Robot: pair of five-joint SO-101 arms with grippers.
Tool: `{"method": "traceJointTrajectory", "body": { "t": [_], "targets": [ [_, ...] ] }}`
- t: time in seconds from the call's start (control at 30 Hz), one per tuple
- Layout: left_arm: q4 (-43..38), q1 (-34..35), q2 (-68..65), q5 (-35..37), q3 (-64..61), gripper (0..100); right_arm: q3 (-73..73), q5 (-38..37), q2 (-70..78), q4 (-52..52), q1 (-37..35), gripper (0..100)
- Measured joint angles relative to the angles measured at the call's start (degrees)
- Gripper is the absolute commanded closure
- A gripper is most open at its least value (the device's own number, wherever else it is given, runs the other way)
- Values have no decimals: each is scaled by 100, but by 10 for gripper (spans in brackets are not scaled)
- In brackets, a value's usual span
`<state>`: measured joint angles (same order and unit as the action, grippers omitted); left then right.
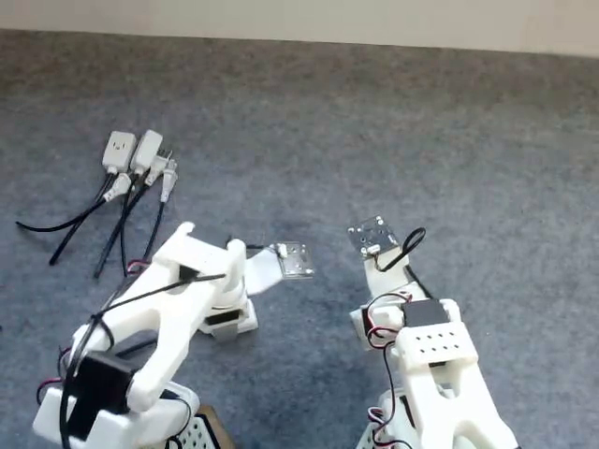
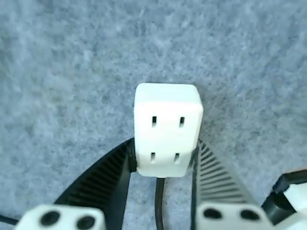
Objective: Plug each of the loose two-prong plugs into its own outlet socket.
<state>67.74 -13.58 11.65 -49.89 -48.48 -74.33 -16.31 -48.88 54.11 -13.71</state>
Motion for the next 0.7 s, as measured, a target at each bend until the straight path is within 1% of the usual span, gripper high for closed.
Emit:
{"method": "traceJointTrajectory", "body": {
  "t": [0.17,0.27,0.5,0.7],
  "targets": [
    [-26,343,105,0,-105,805,-114,0,-9,0,0,656],
    [62,624,105,0,114,804,-114,0,-9,0,0,656],
    [879,1556,105,0,1591,803,-114,0,-9,0,0,656],
    [1108,2268,105,0,2497,803,-114,0,-9,0,0,656]
  ]
}}
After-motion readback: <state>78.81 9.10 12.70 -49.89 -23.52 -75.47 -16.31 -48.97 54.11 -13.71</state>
